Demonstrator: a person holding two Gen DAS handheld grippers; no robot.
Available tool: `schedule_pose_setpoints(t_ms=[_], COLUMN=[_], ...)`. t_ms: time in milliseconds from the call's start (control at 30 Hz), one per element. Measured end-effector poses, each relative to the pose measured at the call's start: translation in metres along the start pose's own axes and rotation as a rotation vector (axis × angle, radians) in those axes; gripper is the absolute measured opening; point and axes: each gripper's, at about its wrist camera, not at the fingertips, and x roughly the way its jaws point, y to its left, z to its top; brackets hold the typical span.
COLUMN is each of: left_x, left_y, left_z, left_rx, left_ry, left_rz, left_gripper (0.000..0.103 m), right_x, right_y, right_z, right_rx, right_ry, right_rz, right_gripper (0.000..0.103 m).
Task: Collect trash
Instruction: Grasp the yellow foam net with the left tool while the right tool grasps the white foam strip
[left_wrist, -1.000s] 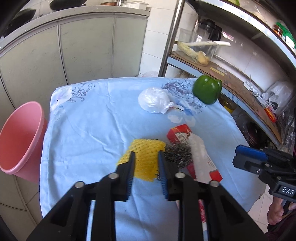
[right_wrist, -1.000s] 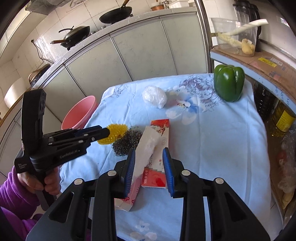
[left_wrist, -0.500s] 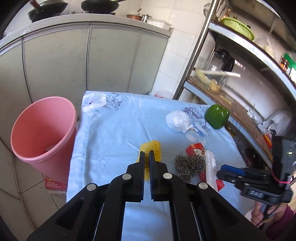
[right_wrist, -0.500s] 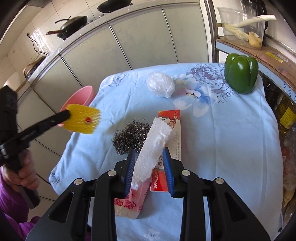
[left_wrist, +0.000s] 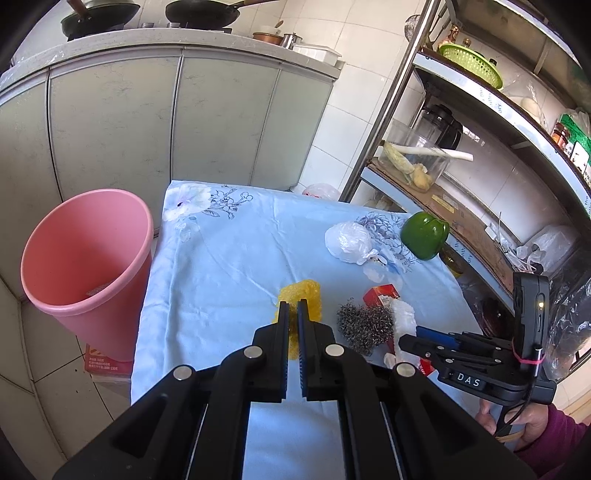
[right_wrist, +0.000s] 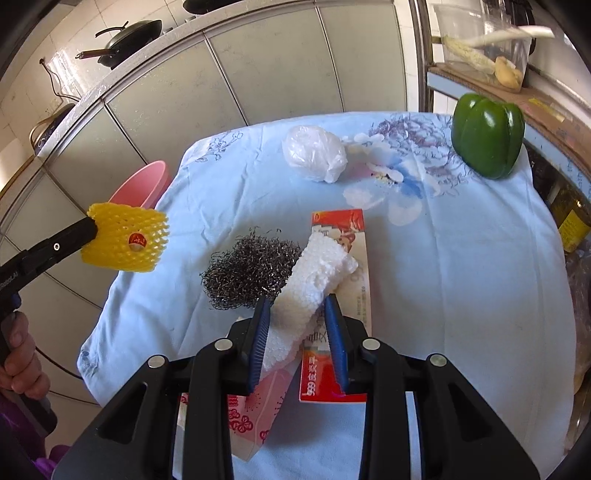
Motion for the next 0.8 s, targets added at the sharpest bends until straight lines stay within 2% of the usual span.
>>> schedule_pose_setpoints(t_ms=[133,233,333,533,800], left_x=[-0.002,-0.005,-0.010,-0.019,-0.028], left_y=[-0.001,-0.001,0.000,0.001,0.010], left_z=[0.000,0.001,0.003,0.005,0.008], left_rx=[0.001,-0.004,-0.002,-0.011,-0.032], left_ry=[-0.010,-0.022,-0.038,-0.067,-0.095], left_rz=[0.003,-0.003,-0.008,-0.012,-0.007], left_gripper=[0.004,0.004,0.004,0.004,0.004], right_x=[-0.002,-0.013,-0.023,-0.038,-0.065], right_y=[-0.001,-0.001,-0.001,0.000,0.001], right_z=[-0.004,-0.005,-0.006,-0.008,0.012], right_rx=[-0.019,-0.021,-0.042,-0.039,-0.043], right_ry=[-0.007,-0.031,-0.043,-0.066,-0.132], right_rz=[0.007,0.016,0.016,0.029,0.070], right_gripper=[0.028,0.015,0.011,0.011,0.011])
